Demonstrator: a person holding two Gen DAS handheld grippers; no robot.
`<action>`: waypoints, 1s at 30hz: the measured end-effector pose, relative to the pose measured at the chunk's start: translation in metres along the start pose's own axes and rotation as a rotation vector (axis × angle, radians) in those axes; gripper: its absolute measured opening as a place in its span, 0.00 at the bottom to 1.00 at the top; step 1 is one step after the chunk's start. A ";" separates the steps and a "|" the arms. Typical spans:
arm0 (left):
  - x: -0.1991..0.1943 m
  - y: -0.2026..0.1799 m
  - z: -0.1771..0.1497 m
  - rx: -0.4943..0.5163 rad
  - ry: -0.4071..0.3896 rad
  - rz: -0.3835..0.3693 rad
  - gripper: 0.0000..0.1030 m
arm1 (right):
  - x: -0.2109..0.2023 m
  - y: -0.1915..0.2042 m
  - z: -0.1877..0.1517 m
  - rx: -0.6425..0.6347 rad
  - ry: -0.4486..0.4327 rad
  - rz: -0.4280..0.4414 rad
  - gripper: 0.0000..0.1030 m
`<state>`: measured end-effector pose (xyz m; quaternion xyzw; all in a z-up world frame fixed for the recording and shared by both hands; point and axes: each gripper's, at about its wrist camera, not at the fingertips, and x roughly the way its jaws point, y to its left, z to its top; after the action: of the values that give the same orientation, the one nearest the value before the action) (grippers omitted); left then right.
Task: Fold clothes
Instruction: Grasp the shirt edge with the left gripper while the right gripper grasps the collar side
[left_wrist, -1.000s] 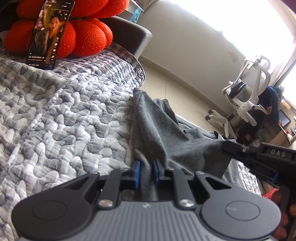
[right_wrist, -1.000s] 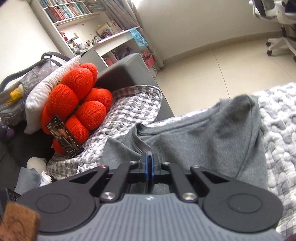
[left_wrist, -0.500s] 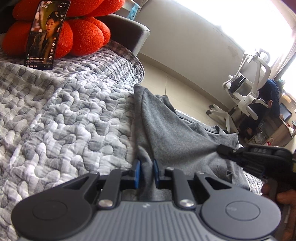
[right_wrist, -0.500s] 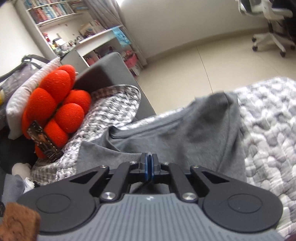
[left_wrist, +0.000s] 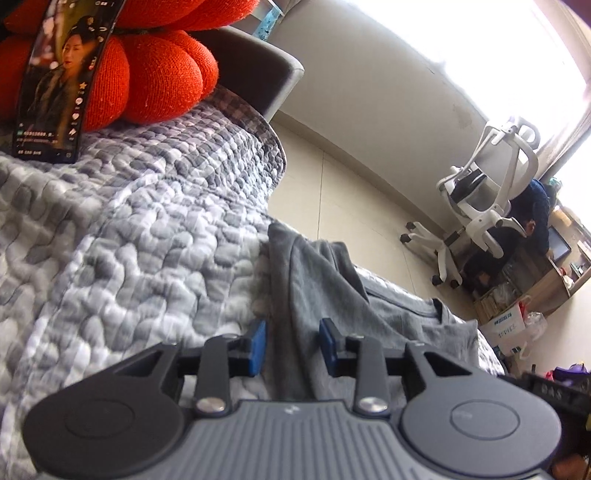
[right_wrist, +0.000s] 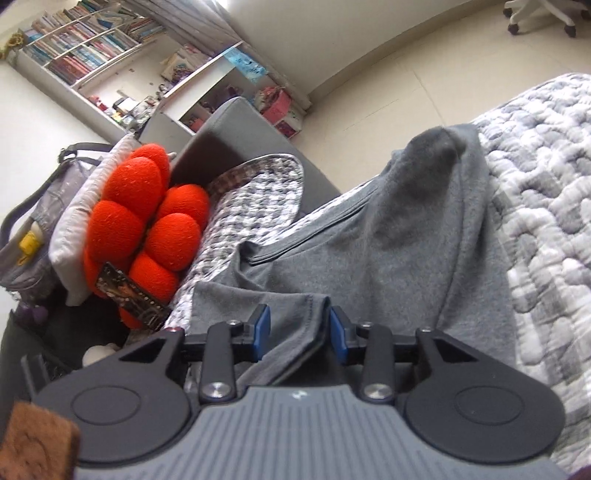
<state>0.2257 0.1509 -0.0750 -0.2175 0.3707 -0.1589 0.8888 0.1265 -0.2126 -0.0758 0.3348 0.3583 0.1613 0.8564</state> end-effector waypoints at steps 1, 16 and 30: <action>0.002 -0.001 0.001 -0.004 -0.007 0.004 0.28 | 0.002 0.002 -0.001 -0.009 0.006 0.005 0.32; -0.020 -0.030 -0.002 0.126 -0.046 0.023 0.38 | -0.010 0.059 0.011 -0.077 -0.017 0.072 0.05; -0.039 -0.073 -0.026 0.308 0.032 -0.060 0.42 | -0.014 -0.001 0.004 -0.040 0.077 -0.124 0.15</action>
<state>0.1718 0.0981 -0.0317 -0.0871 0.3495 -0.2436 0.9005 0.1197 -0.2231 -0.0673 0.2881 0.4079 0.1278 0.8569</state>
